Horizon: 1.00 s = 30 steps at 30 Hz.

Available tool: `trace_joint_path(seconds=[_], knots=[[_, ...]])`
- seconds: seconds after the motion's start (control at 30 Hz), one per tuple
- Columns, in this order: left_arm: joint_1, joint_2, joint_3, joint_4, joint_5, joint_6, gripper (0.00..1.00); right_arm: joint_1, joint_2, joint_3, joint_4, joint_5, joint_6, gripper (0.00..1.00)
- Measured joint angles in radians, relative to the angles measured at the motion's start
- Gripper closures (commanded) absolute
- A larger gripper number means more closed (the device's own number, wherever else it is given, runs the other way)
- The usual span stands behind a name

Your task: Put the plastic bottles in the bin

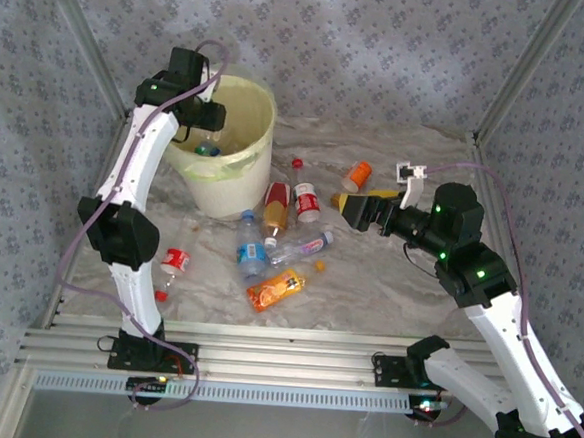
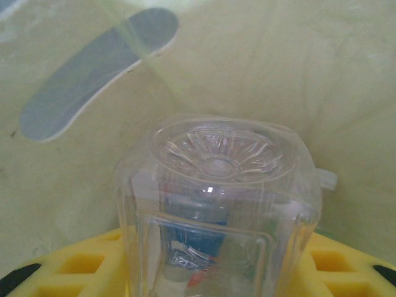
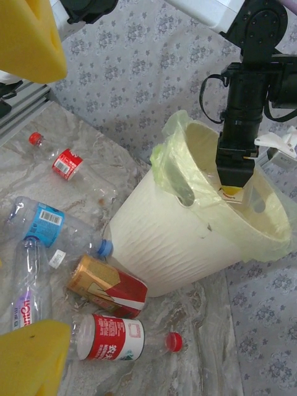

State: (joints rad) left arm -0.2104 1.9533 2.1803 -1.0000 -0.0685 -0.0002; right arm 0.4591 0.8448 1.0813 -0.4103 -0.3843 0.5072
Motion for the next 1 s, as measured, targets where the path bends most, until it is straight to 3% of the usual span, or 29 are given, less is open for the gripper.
trace_joint_path(seconds=[0.43, 0.63, 1.0], knots=[[0.006, 0.001, -0.005, -0.012, -0.012, -0.027, 0.21, 0.000, 0.001, -0.001, -0.014, 0.008, 0.000, 0.00], [0.006, -0.019, -0.005, -0.011, 0.024, -0.052, 0.13, 0.000, 0.008, -0.006, -0.024, 0.023, 0.000, 0.00], [0.006, -0.275, -0.169, 0.105, 0.214, -0.123, 0.00, 0.000, 0.024, -0.034, -0.034, 0.080, -0.003, 0.01]])
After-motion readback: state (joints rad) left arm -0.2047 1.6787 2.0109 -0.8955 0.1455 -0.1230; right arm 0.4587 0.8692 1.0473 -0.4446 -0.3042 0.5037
